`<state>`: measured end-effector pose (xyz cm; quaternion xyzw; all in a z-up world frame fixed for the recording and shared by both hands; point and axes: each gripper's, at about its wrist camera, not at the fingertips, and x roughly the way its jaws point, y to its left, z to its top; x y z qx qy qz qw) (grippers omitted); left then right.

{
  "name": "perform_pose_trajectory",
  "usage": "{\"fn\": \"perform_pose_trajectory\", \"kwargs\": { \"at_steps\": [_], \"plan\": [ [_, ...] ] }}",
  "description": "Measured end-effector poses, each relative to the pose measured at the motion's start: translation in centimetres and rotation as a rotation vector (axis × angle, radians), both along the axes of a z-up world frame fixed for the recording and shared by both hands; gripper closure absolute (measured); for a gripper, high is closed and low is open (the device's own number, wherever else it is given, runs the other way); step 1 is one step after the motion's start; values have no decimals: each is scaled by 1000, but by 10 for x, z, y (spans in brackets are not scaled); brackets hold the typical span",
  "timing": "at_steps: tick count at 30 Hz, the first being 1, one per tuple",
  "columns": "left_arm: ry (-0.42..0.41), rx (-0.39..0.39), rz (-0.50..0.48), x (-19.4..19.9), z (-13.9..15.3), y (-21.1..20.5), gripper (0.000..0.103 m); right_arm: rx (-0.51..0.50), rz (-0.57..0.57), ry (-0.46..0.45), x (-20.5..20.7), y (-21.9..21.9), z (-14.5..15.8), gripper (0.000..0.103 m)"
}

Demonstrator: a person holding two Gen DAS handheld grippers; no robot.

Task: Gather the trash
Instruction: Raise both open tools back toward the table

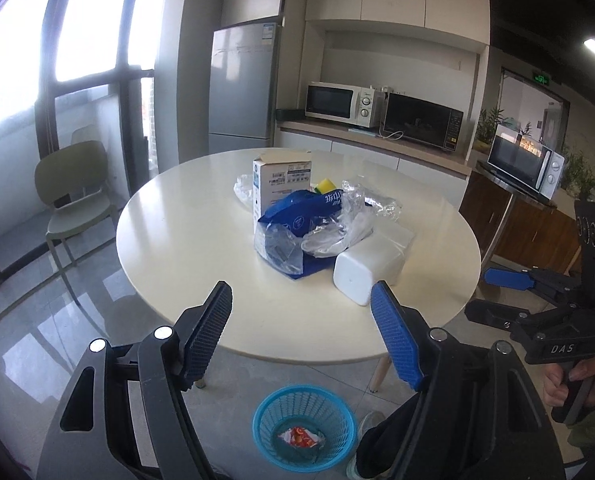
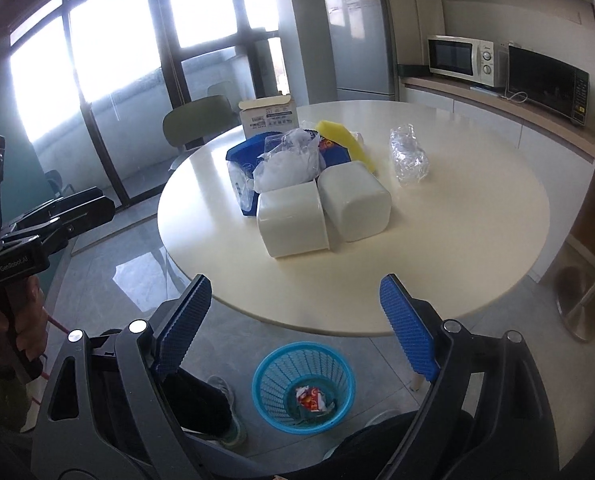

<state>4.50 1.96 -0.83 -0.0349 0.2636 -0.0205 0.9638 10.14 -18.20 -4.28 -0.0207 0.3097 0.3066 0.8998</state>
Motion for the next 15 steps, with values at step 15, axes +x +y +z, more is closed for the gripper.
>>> {"fn": "perform_pose_trajectory", "kwargs": {
  "at_steps": [15],
  "plan": [
    [116, -40, -131, 83, -7, -15, 31, -1, 200, 79, 64, 31, -17, 22]
  ]
}}
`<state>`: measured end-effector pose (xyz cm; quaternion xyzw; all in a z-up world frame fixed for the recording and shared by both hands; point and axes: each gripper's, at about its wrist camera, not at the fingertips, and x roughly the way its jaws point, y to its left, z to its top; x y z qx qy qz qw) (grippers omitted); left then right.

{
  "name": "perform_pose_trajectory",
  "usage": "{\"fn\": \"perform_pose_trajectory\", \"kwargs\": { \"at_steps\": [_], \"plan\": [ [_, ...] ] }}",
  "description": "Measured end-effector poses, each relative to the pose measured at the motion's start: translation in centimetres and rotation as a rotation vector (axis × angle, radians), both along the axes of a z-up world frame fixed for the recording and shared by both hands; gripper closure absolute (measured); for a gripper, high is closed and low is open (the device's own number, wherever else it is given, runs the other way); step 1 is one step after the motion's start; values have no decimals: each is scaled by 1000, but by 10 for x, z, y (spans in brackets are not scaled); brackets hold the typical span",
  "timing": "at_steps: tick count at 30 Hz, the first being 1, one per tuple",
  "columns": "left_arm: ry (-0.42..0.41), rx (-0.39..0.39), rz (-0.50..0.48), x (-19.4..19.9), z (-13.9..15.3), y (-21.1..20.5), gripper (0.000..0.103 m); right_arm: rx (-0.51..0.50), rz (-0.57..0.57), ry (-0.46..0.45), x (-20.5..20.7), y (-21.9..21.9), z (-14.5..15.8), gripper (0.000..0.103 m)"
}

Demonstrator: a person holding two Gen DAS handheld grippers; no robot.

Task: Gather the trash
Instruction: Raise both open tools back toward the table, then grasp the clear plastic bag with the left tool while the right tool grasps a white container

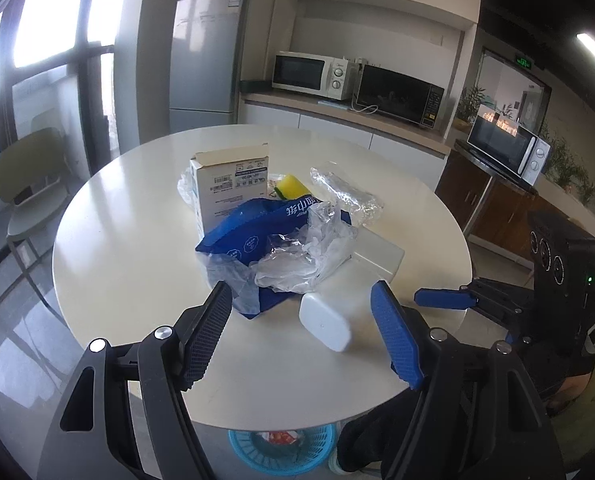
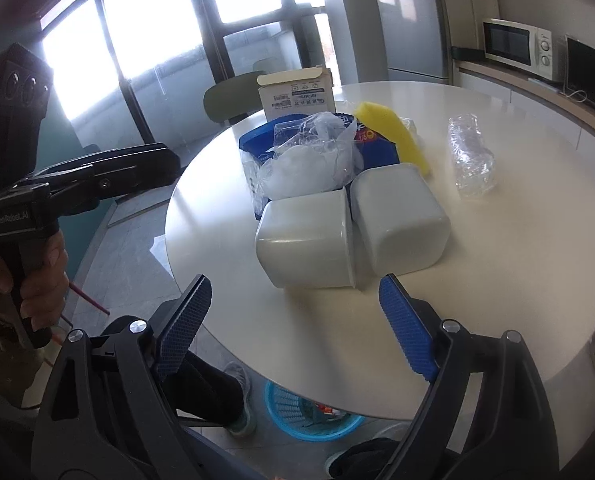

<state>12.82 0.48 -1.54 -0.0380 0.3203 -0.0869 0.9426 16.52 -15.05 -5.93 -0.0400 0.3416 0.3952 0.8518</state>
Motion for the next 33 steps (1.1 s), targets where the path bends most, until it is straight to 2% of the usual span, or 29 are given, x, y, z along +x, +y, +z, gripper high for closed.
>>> {"fn": "perform_pose_trajectory", "kwargs": {
  "at_steps": [12, 14, 18, 20, 22, 25, 29, 33],
  "plan": [
    [58, 14, -81, 44, -6, -7, 31, -13, 106, 41, 24, 11, -5, 25],
    [65, 27, -99, 49, -8, -10, 31, -27, 121, 49, 27, 13, -6, 35],
    [89, 54, -138, 56, -14, -17, 31, -31, 161, 48, 24, 21, -5, 40],
    [105, 53, -145, 60, -17, -19, 32, -35, 169, 54, 23, 22, -7, 52],
    [115, 48, -152, 63, -19, -20, 35, -28, 171, 66, 22, 22, -8, 61],
    [133, 43, -169, 69, -22, -22, 47, -7, 180, 84, 20, 21, -9, 76],
    [158, 48, -167, 76, -28, -24, 81, 4, 187, 92, 13, 22, -11, 98],
    [139, 31, -158, 68, -26, -20, 86, 13, 159, 78, 7, 20, -10, 99]
  ]
}}
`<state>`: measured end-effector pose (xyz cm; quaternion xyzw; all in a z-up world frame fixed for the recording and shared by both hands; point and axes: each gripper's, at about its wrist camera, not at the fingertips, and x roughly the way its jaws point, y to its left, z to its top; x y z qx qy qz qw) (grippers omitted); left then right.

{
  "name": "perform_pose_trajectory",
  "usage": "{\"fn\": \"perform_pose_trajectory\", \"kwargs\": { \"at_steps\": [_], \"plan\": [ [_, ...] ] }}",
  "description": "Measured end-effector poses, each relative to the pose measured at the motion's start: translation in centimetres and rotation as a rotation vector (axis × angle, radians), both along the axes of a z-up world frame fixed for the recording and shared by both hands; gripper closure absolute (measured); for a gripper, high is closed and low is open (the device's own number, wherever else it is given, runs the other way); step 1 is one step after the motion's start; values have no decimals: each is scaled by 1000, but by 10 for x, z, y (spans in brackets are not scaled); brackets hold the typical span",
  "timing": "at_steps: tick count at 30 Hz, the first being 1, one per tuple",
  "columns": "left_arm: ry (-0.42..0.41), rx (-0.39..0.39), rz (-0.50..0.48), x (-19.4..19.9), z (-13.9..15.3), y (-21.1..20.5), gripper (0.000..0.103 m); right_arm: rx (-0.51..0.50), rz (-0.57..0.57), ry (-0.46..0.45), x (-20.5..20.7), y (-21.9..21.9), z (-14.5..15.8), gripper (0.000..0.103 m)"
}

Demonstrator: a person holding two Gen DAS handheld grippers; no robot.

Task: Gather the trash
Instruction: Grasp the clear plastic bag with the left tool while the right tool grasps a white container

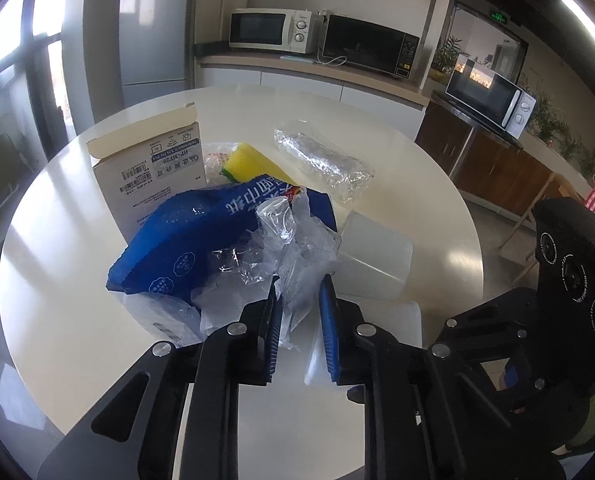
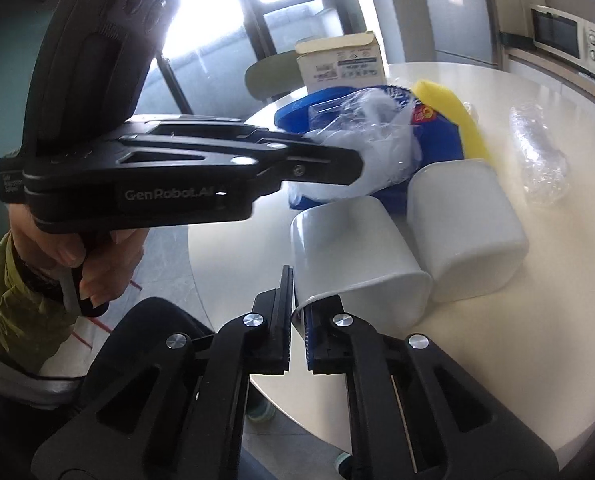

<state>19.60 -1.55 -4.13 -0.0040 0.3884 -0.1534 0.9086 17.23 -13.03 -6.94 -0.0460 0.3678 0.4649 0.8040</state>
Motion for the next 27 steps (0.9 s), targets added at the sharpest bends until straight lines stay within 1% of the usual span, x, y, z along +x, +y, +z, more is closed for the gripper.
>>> {"fn": "perform_pose_trajectory", "kwargs": {
  "at_steps": [5, 12, 21, 27],
  "plan": [
    [-39, -30, 6, -16, 12, 5, 88, -10, -8, -17, -11, 2, 3, 99],
    [-89, -60, 46, -39, 27, 18, 89, -23, -26, -45, -24, 6, 10, 99],
    [-147, -98, 84, -78, 45, 32, 89, -21, -89, -108, -50, 8, 33, 99],
    [-167, -113, 106, -102, 50, 39, 89, -22, -118, -113, -66, 6, 41, 99]
  ]
}}
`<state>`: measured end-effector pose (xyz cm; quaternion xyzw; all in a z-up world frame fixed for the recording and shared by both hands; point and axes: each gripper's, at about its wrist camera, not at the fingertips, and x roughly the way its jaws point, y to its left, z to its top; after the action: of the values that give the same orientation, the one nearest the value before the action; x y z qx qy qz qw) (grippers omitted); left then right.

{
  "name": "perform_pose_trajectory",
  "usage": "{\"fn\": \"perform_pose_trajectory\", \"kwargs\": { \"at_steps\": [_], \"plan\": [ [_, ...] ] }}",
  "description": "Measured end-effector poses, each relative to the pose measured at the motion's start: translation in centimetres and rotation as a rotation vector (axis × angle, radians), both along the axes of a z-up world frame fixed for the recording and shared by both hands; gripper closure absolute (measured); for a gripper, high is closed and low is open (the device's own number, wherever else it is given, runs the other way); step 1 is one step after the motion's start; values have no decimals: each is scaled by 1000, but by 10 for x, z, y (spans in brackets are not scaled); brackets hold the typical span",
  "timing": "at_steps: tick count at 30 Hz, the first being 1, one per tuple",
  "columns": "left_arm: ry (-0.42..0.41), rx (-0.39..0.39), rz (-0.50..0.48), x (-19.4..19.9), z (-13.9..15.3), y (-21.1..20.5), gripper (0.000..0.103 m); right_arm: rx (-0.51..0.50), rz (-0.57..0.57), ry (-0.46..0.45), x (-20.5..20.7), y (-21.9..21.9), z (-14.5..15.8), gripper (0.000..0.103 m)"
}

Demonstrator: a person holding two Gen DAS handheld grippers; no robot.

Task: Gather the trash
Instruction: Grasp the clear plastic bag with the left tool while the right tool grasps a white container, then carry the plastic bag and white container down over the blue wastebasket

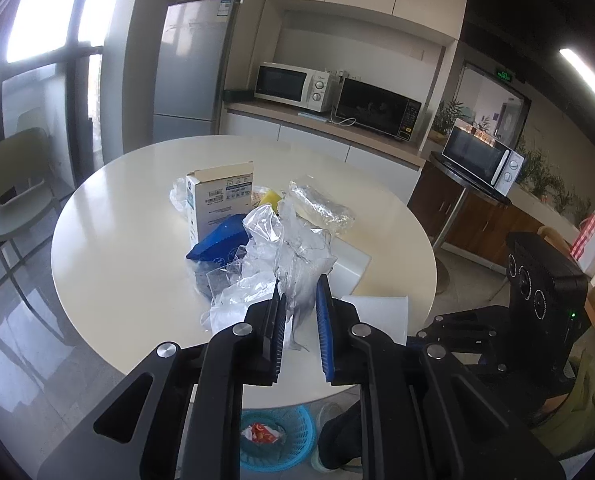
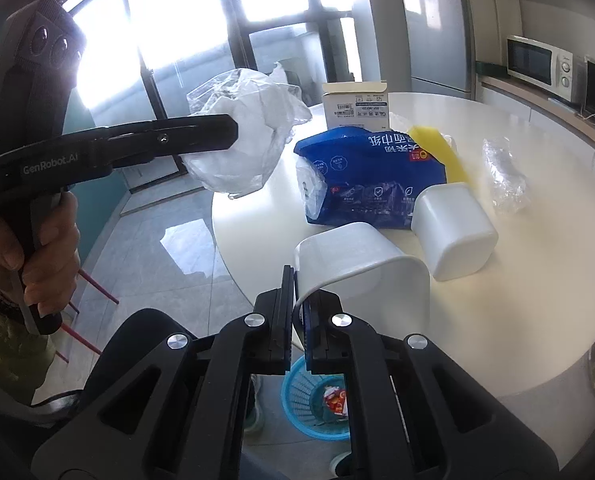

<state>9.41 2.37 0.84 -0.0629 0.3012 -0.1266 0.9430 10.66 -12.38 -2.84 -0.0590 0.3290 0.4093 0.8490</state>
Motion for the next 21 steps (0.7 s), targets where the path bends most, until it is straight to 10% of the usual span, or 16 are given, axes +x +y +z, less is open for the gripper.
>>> {"fn": "perform_pose_trajectory", "kwargs": {
  "at_steps": [21],
  "plan": [
    [59, 34, 16, -80, -37, 0, 89, -43, -95, 13, -72, -24, -21, 99]
  ]
}}
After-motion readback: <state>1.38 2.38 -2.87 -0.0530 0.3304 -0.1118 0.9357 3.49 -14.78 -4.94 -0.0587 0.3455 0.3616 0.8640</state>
